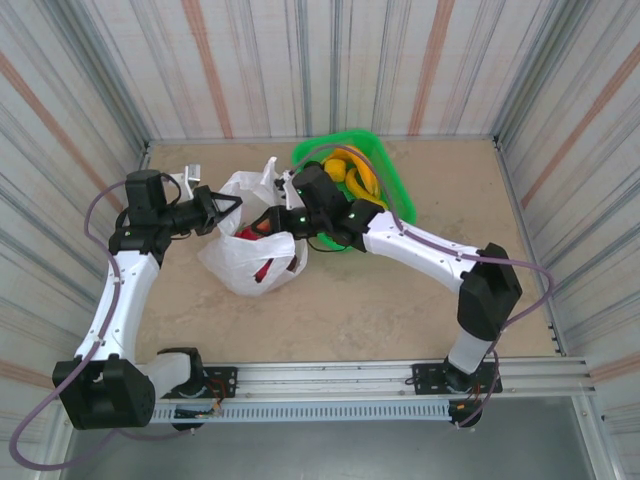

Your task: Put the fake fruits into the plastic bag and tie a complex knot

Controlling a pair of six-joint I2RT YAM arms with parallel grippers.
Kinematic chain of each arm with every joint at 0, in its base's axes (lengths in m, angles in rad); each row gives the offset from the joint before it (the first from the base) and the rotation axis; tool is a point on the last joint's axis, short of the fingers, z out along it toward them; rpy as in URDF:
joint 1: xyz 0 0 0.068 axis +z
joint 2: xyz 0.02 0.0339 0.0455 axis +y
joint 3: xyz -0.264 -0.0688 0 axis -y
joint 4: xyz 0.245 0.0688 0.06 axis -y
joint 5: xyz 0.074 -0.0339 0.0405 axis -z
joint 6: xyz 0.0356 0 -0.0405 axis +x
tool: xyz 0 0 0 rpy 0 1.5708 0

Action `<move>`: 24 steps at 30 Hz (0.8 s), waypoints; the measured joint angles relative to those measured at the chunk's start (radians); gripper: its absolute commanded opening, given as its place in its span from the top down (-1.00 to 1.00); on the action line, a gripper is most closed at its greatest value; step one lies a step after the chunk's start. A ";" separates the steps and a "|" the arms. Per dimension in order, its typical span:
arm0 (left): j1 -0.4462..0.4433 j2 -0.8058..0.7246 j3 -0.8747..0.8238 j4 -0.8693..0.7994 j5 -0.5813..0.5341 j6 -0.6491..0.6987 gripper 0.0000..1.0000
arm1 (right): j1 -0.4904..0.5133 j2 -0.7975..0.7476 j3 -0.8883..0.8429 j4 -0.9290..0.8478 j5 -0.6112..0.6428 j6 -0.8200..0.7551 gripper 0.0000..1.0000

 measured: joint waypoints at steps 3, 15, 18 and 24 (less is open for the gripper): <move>0.000 0.000 0.000 0.000 0.000 0.000 1.00 | 0.000 0.024 0.000 -0.020 0.002 -0.013 0.14; 0.000 0.000 0.000 0.000 0.000 0.000 1.00 | 0.000 0.030 0.000 -0.072 0.042 -0.064 -0.09; 0.000 0.000 0.000 0.000 0.000 0.000 1.00 | 0.000 0.026 0.000 -0.076 0.051 -0.064 -0.09; 0.000 0.000 0.000 0.000 0.000 0.000 1.00 | 0.000 0.008 0.000 -0.077 0.056 -0.069 -0.09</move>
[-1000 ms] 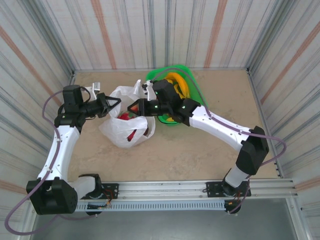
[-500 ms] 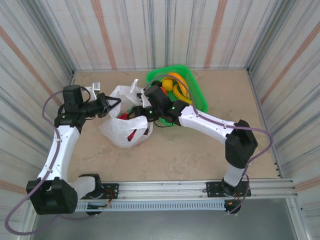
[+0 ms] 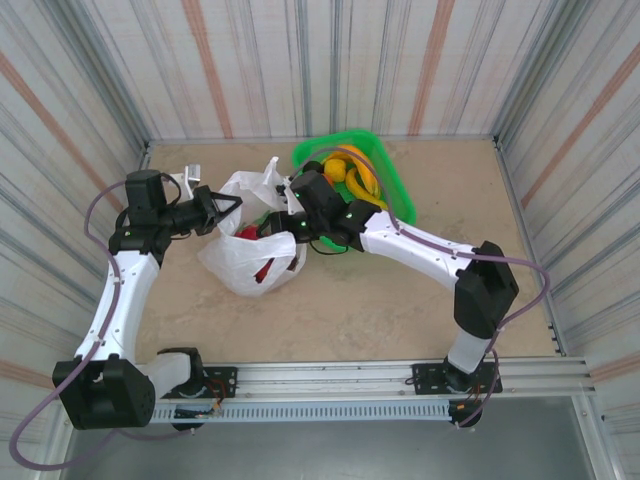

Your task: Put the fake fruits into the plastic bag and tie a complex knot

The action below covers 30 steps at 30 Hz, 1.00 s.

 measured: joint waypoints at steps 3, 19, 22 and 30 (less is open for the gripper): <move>0.000 0.000 0.000 0.001 0.000 0.000 1.00 | 0.000 -0.014 0.000 -0.003 0.004 -0.017 -0.09; 0.000 0.000 0.000 0.003 0.000 0.000 1.00 | -0.170 -0.351 -0.098 -0.092 -0.018 -0.294 -0.31; 0.000 0.000 0.000 0.003 0.000 0.000 1.00 | -0.216 -0.426 -0.132 -0.095 -0.072 -0.418 -0.40; 0.000 0.003 0.000 0.027 0.024 0.000 1.00 | -0.325 -0.448 -0.163 -0.053 -0.343 -0.806 -0.42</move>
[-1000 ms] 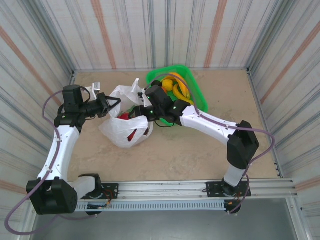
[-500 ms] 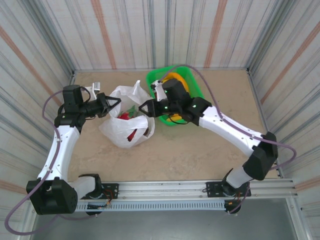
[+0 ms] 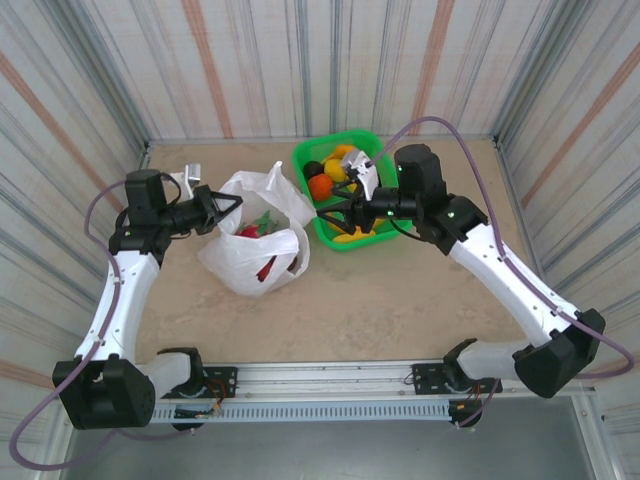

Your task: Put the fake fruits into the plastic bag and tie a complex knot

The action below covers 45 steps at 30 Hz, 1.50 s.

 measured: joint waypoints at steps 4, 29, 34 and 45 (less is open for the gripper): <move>0.000 0.022 0.000 0.027 0.035 0.001 1.00 | -0.037 0.077 0.025 0.029 -0.125 -0.132 -0.42; -0.026 0.061 0.000 0.037 0.063 0.005 1.00 | 0.011 0.527 0.455 0.161 -0.417 -0.204 0.11; -0.026 0.061 0.000 0.036 0.063 0.006 0.86 | 0.011 0.531 0.455 0.176 -0.437 -0.170 0.93; 0.012 0.004 0.038 -0.013 0.039 0.058 0.37 | 0.009 0.523 0.455 0.183 -0.391 -0.098 1.00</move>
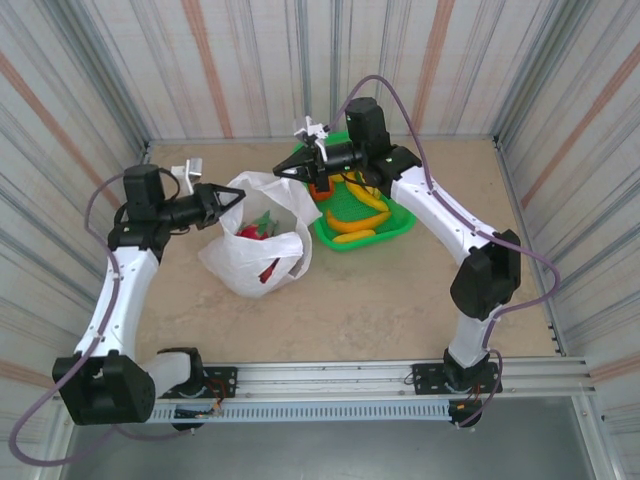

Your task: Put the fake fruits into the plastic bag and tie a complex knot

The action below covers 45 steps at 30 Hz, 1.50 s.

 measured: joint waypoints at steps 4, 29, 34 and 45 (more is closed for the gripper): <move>0.029 -0.069 0.040 -0.056 -0.041 0.060 0.28 | -0.003 -0.015 -0.003 0.001 0.063 0.036 1.00; -1.019 -0.342 0.185 -0.354 -0.818 0.509 -0.36 | -0.073 -0.051 -0.046 -0.002 0.399 0.190 1.00; -1.352 -0.173 0.261 -0.417 -1.146 0.584 -0.42 | -0.100 -0.048 -0.046 -0.008 0.419 0.229 1.00; -1.515 0.145 0.328 -0.473 -1.624 0.609 -0.41 | -0.121 -0.048 -0.076 0.007 0.404 0.280 1.00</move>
